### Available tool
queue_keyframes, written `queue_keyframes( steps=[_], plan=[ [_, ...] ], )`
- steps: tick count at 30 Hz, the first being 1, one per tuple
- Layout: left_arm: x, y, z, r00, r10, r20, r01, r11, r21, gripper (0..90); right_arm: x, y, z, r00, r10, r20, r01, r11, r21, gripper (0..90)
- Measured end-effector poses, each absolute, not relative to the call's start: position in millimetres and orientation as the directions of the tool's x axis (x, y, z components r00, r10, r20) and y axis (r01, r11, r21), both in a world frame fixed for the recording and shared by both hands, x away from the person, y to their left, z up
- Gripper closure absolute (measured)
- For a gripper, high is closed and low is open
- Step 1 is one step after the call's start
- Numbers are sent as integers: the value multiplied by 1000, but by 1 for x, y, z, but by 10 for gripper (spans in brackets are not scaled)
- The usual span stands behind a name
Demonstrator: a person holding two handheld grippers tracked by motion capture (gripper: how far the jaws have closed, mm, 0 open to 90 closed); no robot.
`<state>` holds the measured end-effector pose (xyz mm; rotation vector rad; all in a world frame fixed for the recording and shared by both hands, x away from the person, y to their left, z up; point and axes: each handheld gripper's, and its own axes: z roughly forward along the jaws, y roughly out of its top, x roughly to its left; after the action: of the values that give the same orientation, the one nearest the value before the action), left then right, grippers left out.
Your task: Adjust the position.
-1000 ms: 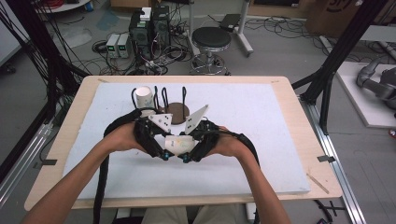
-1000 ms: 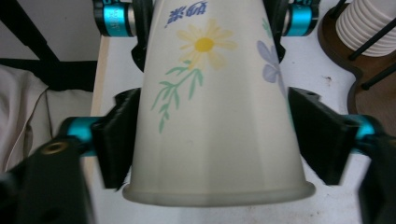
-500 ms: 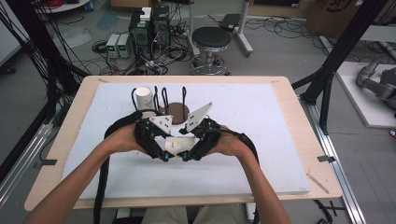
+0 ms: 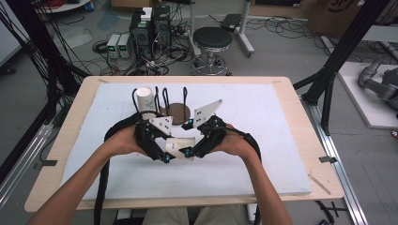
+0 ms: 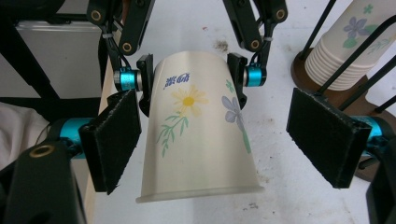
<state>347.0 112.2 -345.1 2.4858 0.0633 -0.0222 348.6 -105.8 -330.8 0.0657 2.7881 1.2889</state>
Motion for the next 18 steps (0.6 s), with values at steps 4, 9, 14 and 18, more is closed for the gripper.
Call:
queue_keyframes(
  steps=[4, 9, 14, 18],
  plan=[
    [346, 114, -350, 998, 51, -43, 67, -787, 614, 359, 348, -108, -329, -997, 66, -48, 5, 633, 774, 182],
    [345, 118, -355, 997, 58, -46, 75, -774, 629, 359, 348, -110, -330, -996, 72, -44, 11, 623, 783, 182],
    [345, 123, -358, 997, 67, -49, 82, -752, 654, 359, 348, -112, -332, -996, 75, -38, 16, 612, 791, 182],
    [344, 129, -361, 996, 74, -51, 89, -725, 683, 359, 348, -115, -333, -996, 80, -33, 21, 597, 802, 181]
  ],
)
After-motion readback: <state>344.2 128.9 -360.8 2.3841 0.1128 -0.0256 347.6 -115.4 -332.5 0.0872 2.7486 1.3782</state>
